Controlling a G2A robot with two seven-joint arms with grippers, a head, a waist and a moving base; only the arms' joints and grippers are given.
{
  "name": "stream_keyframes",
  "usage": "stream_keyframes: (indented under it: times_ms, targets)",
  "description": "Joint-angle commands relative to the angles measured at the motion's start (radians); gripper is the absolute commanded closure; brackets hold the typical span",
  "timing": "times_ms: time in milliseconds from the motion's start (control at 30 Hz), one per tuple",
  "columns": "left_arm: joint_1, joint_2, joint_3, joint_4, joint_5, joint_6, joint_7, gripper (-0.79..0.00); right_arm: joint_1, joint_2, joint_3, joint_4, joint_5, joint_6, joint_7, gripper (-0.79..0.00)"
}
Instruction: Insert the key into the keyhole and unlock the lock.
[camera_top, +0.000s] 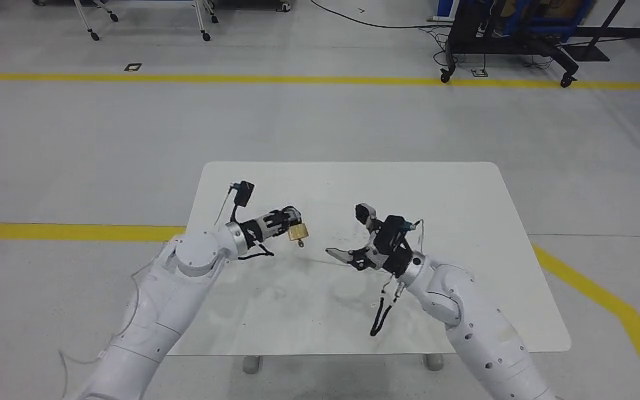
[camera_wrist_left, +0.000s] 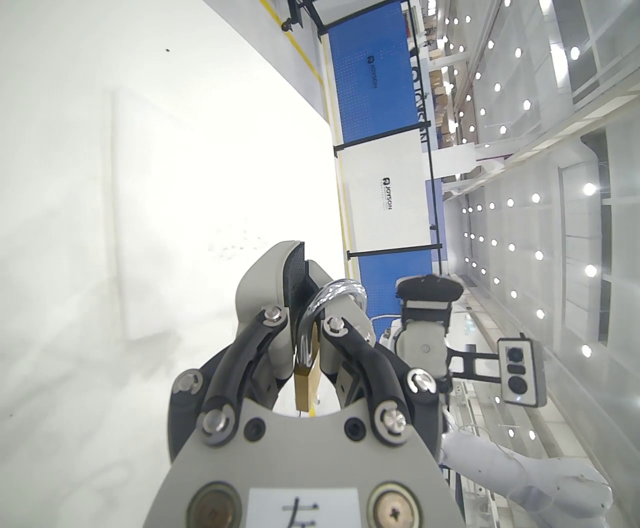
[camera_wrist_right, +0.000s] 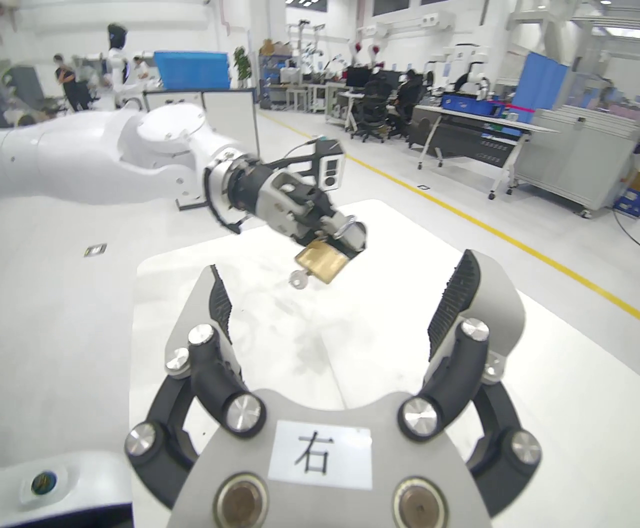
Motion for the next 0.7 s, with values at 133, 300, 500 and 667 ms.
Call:
stream_keyframes:
  times_ms: [133, 300, 500, 667]
  targets:
    - [-0.033, -0.005, 0.1, 0.009, 0.364, 0.186, 0.005, 0.0, -0.058, 0.016, 0.113, -0.012, 0.063, 0.0, -0.033, -0.785]
    - [-0.064, -0.019, 0.162, 0.032, 0.462, 0.265, -0.03, 0.0, -0.094, 0.021, 0.147, -0.039, 0.077, 0.008, -0.038, -0.785]
    - [-0.072, -0.028, 0.169, 0.04, 0.465, 0.258, -0.025, 0.0, -0.101, 0.022, 0.142, -0.056, 0.072, 0.01, -0.031, -0.785]
    - [-0.066, -0.032, 0.158, 0.015, 0.437, 0.197, -0.017, 0.0, -0.109, 0.022, 0.139, -0.076, 0.059, 0.012, -0.038, -0.785]
